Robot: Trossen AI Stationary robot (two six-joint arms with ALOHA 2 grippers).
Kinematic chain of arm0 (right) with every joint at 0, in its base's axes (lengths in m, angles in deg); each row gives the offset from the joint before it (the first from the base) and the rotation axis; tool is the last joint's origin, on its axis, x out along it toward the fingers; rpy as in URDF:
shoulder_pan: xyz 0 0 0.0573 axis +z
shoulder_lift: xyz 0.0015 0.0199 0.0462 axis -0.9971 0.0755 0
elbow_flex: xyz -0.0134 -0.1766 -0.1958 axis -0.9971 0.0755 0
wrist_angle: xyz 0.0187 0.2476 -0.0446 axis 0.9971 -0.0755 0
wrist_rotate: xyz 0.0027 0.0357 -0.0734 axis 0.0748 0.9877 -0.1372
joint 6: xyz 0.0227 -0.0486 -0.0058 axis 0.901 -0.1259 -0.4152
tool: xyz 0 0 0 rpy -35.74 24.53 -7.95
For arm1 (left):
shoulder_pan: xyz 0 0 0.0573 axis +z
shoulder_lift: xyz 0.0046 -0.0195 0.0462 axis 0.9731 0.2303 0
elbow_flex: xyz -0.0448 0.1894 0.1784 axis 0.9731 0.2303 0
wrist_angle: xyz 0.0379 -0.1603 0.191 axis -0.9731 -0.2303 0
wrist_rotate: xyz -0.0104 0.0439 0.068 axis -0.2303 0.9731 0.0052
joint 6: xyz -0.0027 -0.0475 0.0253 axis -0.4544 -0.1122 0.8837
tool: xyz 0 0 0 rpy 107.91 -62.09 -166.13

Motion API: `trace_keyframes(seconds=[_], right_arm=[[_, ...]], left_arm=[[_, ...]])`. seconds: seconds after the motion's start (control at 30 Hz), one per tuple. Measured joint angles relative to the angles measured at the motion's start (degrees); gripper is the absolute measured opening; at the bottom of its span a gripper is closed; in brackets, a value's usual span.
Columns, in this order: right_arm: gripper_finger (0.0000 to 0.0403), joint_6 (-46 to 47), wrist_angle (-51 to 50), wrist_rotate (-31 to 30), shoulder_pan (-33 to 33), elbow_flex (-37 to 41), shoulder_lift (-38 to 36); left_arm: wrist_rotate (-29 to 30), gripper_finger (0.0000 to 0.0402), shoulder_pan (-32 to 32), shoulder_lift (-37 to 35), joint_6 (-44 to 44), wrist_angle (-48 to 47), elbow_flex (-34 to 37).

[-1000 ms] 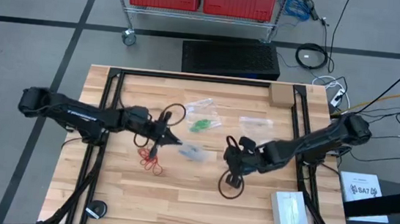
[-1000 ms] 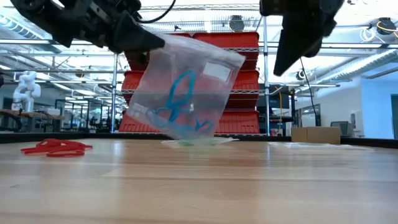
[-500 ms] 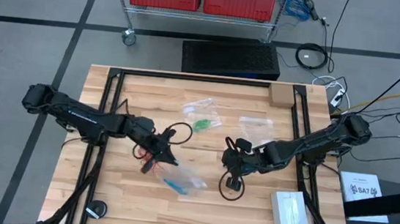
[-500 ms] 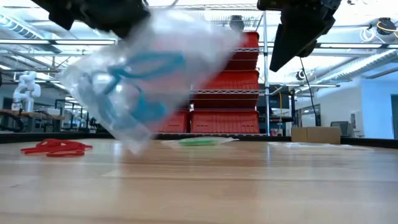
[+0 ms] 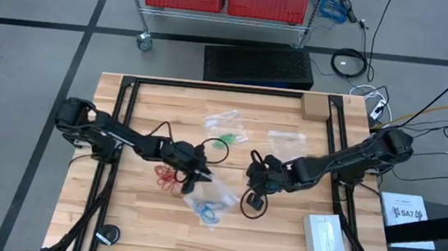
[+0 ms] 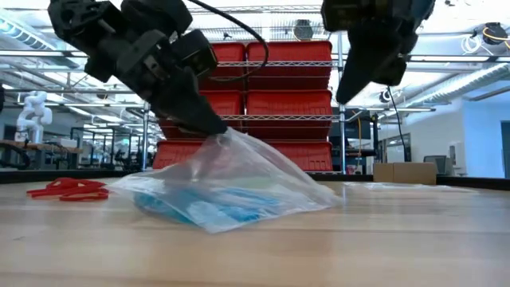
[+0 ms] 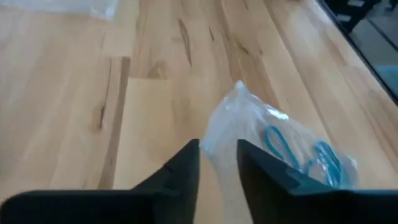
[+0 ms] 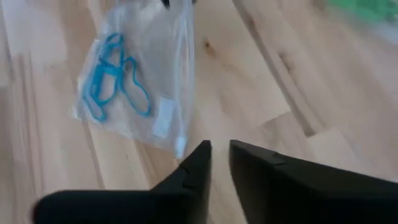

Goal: Sort rubber bands
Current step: Close the transparent zip bag

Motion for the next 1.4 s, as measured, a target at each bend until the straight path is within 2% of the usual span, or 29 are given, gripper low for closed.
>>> trace_keyframes(seconds=[0.13,0.27,0.4,0.57,0.7,1.0,1.23,1.4], right_arm=[[0.0115,-0.2,5.5,2.6,-0.2,2.4,2.2],[0.0156,-4.9,11.0,7.4,0.5,4.9,4.5],[0.0164,-5.5,15.7,11.5,1.6,7.0,8.3],[0.015,-10.1,17.7,11.6,2.2,6.6,13.8],[0.0139,-19.1,19.0,8.1,3.3,6.4,15.8],[0.0137,-36.4,21.4,-6.2,5.6,6.4,16.8],[0.0137,-46.8,24.1,-13.0,5.6,6.6,17.0],[0.0137,-52.8,29.9,-14.3,5.8,6.6,17.0]], left_arm=[[2.9,0.0161,0.2,-2.2,0.3,-0.5,-0.4],[5.1,0.018,0.3,-5.0,3.3,-1.9,-0.5],[6.1,0.0182,0.2,-6.9,4.7,-4.8,-0.5],[6.3,0.0182,-1.2,-6.9,5.2,-5.9,-0.5],[7.4,0.0183,-2.9,-6.7,8.0,-6.8,-0.5],[15.6,0.0183,-5.2,-6.7,11.2,-8.4,-0.5],[15.9,0.0183,-5.2,-6.7,11.2,-8.4,-0.5],[15.9,0.0183,-5.2,-6.7,11.2,-8.4,-0.5]])
